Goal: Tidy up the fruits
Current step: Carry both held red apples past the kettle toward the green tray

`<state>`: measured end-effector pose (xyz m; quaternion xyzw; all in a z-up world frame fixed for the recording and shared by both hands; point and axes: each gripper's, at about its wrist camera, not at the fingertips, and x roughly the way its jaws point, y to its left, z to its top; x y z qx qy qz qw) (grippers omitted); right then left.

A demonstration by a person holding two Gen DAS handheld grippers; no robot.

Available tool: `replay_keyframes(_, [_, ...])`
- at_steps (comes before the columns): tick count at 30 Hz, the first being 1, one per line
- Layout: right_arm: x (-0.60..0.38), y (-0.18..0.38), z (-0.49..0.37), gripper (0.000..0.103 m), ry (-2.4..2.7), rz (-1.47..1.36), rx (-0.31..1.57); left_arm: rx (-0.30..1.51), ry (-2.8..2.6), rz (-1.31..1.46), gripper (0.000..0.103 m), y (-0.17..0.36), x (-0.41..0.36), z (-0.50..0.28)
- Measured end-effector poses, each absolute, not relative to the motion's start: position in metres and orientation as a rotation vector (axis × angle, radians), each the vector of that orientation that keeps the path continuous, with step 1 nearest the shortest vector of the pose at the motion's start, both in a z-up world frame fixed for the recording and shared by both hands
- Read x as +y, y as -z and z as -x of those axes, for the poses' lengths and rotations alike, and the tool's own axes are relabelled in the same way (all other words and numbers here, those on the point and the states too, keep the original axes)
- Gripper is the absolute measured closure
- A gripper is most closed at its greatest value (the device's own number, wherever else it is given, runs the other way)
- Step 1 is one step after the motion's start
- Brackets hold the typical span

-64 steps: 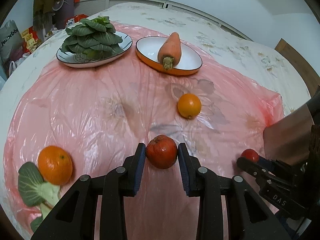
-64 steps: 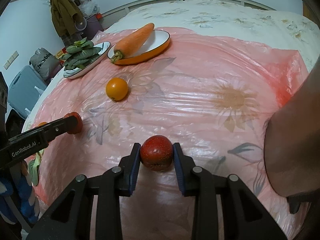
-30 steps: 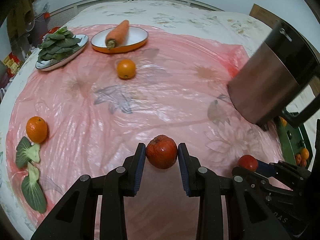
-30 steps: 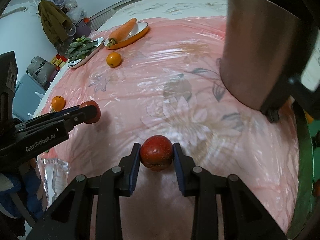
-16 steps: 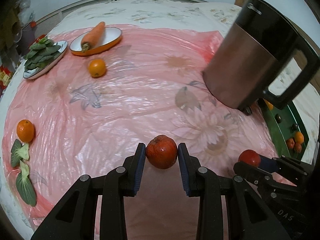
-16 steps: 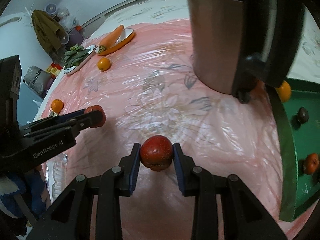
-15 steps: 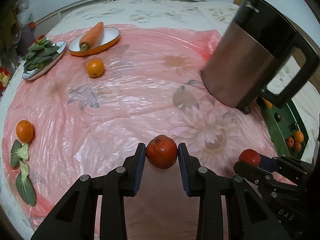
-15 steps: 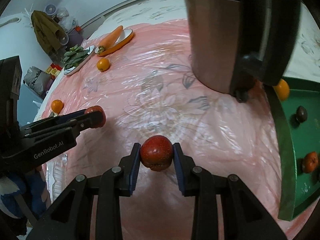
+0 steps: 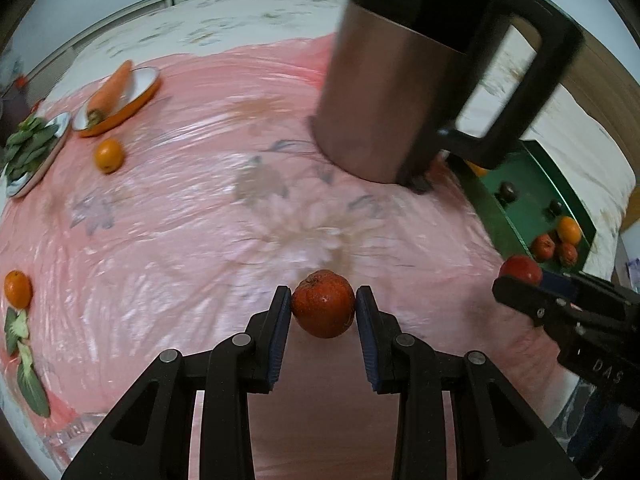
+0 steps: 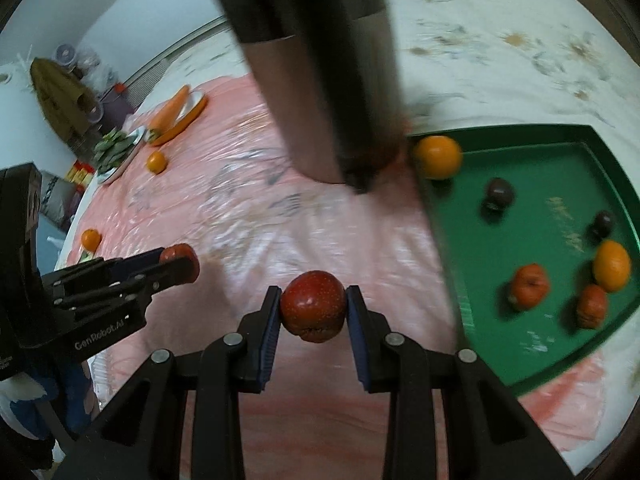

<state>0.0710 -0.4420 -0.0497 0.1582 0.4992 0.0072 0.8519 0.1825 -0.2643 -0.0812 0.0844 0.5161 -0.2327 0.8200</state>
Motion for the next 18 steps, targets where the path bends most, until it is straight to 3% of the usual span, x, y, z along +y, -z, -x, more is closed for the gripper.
replay_keyframes(18, [-0.545, 0.039, -0.031, 0.052, 0.195, -0.386, 0.997, 1.070, 0.712, -0.272, 0.075, 0.068, -0.376, -0.154])
